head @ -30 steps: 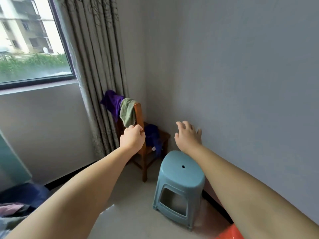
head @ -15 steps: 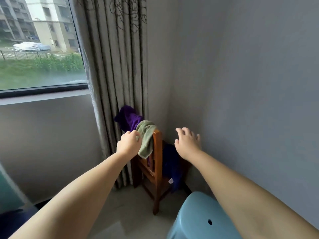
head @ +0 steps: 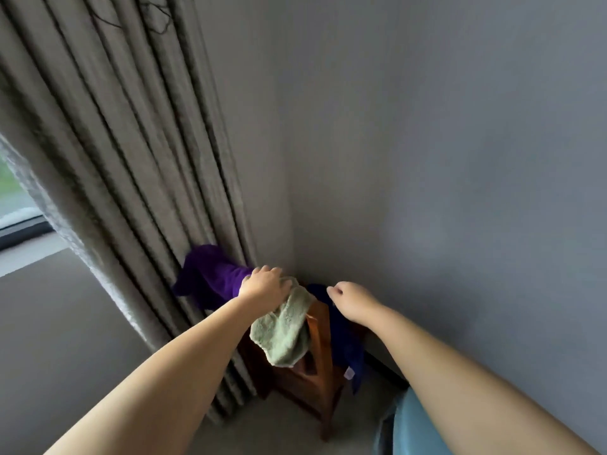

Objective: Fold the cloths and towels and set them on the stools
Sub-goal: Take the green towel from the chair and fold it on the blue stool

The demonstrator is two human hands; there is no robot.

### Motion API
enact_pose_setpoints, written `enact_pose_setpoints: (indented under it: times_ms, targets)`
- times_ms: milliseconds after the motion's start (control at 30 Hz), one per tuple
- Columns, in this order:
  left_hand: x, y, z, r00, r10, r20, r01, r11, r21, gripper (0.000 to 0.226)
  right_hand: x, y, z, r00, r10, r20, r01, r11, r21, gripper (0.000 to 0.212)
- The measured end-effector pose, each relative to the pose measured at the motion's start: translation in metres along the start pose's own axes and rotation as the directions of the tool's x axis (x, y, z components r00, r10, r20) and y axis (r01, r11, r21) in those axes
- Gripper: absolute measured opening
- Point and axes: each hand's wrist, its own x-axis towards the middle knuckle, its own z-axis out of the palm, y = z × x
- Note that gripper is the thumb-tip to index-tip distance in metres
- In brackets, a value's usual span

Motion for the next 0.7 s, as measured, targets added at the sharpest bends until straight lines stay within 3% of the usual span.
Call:
enact_pose_setpoints:
  times_ms: [67, 167, 267, 367, 467, 533, 633, 700]
  targets:
    - [0.023, -0.003, 0.012, 0.995, -0.009, 0.103, 0.006, 1.0, 0.027, 0.057, 0.017, 0.003, 0.019, 0.984, 0.127, 0.127, -0.142, 0.984, 0.11, 0.046]
    - [0.038, -0.004, 0.027, 0.985, -0.016, 0.174, -0.004, 0.994, 0.114, 0.065, 0.026, 0.008, 0.036, 0.905, 0.296, 0.305, -0.37, 0.902, 0.223, 0.084]
    - [0.049, -0.005, 0.028, 0.988, 0.034, 0.148, -0.047, 0.995, 0.084, 0.044, 0.039, 0.005, 0.038, 0.868, 0.334, 0.367, -0.448, 0.846, 0.29, 0.093]
    - [0.057, -0.003, 0.029, 0.983, 0.107, 0.152, -0.103, 0.994, -0.034, 0.02, 0.047, -0.004, 0.041, 0.871, 0.268, 0.411, -0.417, 0.846, 0.331, 0.106]
    - [0.064, 0.004, 0.028, 0.97, 0.161, 0.179, -0.135, 0.979, -0.149, 0.02, 0.049, -0.012, 0.043, 0.909, 0.173, 0.38, -0.323, 0.869, 0.376, 0.08]
    - [0.065, 0.009, 0.02, 0.978, 0.175, 0.118, -0.143, 0.961, -0.239, 0.017, 0.047, -0.017, 0.037, 0.947, 0.124, 0.298, -0.258, 0.844, 0.471, 0.06]
    - [0.064, 0.019, -0.003, 0.993, 0.113, -0.024, -0.113, 0.903, -0.414, 0.016, 0.039, -0.03, 0.014, 0.97, 0.087, 0.227, -0.231, 0.627, 0.744, 0.045]
    - [0.058, 0.032, -0.026, 0.997, 0.047, -0.055, -0.071, 0.782, -0.619, 0.017, 0.032, -0.038, -0.009, 0.978, 0.092, 0.187, -0.208, 0.451, 0.868, 0.038]
